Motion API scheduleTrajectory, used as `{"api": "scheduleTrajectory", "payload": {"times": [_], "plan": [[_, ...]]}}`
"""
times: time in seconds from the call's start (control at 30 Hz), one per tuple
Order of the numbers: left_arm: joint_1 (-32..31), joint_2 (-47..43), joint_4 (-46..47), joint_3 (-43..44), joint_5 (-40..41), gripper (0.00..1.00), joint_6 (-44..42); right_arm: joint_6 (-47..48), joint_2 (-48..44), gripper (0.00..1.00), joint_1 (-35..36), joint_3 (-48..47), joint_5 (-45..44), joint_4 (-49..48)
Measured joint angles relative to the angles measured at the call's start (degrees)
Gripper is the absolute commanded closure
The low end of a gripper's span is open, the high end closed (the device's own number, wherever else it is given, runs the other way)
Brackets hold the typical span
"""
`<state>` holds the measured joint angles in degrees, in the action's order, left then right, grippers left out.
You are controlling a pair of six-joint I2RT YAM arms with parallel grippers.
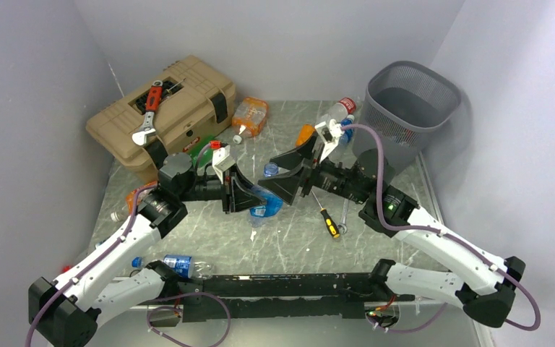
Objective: Put the plastic bottles in the bin
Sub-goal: Pick up the plastic bottle at the center of the board.
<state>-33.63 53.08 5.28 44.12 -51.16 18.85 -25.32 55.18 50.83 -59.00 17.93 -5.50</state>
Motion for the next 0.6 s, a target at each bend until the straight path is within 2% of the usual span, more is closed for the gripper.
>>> {"api": "scheduleTrajectory", "payload": {"times": [0.3, 0.5, 0.57, 0.6], "plan": [[-0.2, 0.0, -0.4, 0.0, 0.0, 1.00, -0.2, 4.1, 3.2, 0.41, 4.0, -3.8, -10.1, 8.0], [-0.4, 0.2, -0.9, 0.0, 0.4, 1.00, -0.4, 4.2, 3.8, 0.52, 4.2, -4.1, -12.3, 9.8], [-0.4, 0.2, -1.1, 0.0, 0.7, 1.00, -0.5, 4.1, 3.8, 0.61, 4.3, -4.1, -12.4, 9.8], [-0.4, 0.2, -1.3, 0.0, 0.7, 1.00, -0.6, 4.1, 3.8, 0.70, 4.4, -4.1, -12.3, 9.8]]}}
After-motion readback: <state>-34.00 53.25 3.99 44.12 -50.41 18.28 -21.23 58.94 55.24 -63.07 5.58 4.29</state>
